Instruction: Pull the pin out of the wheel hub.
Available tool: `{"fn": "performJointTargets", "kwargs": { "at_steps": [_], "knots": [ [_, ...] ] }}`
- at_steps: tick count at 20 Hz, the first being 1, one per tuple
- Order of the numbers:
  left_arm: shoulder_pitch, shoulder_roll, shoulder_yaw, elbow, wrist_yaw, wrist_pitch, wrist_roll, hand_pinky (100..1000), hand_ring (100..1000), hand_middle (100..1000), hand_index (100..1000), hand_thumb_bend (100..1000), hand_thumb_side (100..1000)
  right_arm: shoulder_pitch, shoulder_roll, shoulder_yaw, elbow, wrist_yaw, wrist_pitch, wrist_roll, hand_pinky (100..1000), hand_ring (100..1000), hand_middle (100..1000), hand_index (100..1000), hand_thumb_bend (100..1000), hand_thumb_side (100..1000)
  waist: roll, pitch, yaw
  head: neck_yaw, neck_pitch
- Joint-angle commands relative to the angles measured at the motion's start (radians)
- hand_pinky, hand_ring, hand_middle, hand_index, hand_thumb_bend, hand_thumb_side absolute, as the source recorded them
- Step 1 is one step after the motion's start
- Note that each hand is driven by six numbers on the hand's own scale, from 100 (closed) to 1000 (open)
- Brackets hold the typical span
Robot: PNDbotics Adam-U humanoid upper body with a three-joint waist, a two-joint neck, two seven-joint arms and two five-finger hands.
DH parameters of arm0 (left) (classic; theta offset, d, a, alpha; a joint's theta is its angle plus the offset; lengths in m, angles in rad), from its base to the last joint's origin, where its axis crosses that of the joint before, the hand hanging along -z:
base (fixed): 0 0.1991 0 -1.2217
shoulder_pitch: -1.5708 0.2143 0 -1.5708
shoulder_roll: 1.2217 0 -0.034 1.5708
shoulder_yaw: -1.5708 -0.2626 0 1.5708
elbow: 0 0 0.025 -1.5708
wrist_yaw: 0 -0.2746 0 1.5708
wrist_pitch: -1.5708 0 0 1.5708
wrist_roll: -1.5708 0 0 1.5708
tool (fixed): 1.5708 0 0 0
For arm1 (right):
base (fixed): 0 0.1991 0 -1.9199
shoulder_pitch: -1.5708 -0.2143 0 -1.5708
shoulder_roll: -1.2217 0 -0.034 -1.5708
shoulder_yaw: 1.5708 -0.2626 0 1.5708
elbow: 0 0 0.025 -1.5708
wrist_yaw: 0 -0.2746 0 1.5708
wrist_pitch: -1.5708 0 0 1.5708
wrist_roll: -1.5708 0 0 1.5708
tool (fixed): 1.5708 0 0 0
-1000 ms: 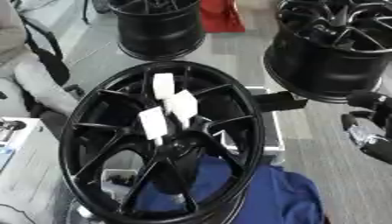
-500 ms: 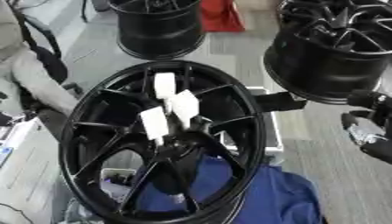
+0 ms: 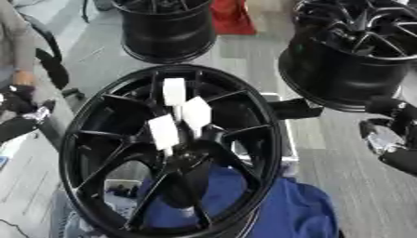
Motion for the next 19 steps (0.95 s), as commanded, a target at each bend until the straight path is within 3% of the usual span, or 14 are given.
{"fn": "performJointTargets", "kwargs": {
  "at_steps": [1,7,11,19],
  "knots": [
    [0.021,-0.071,-0.012,-0.111,0.061,0.015,0.061,741,679,697,809,362,591,-0.012,-0.006,-0.01,-0.006,-0.005,-0.001,-0.007,782,841,765,831,223,243,0.0,-0.005,-0.001,0.003,-0.015],
    [0.091,-0.216,-0.051,-0.28,0.167,0.072,0.167,744,685,703,820,376,590,-0.015,-0.004,-0.01,-0.004,-0.008,0.003,-0.014,778,840,765,842,219,237,0.002,0.002,0.002,0.003,-0.017],
    [0.119,-0.223,-0.098,-0.297,0.247,0.081,0.247,746,685,702,820,373,601,-0.015,-0.003,-0.008,-0.003,-0.01,0.006,-0.021,774,838,763,847,216,234,0.007,0.003,0.002,0.003,-0.018],
    [0.119,-0.23,-0.138,-0.258,0.395,0.03,0.379,741,676,692,814,359,603,-0.019,-0.001,-0.008,-0.003,-0.012,0.01,-0.027,771,836,761,852,207,231,0.011,0.008,-0.002,0.002,-0.01]
  ]
}}
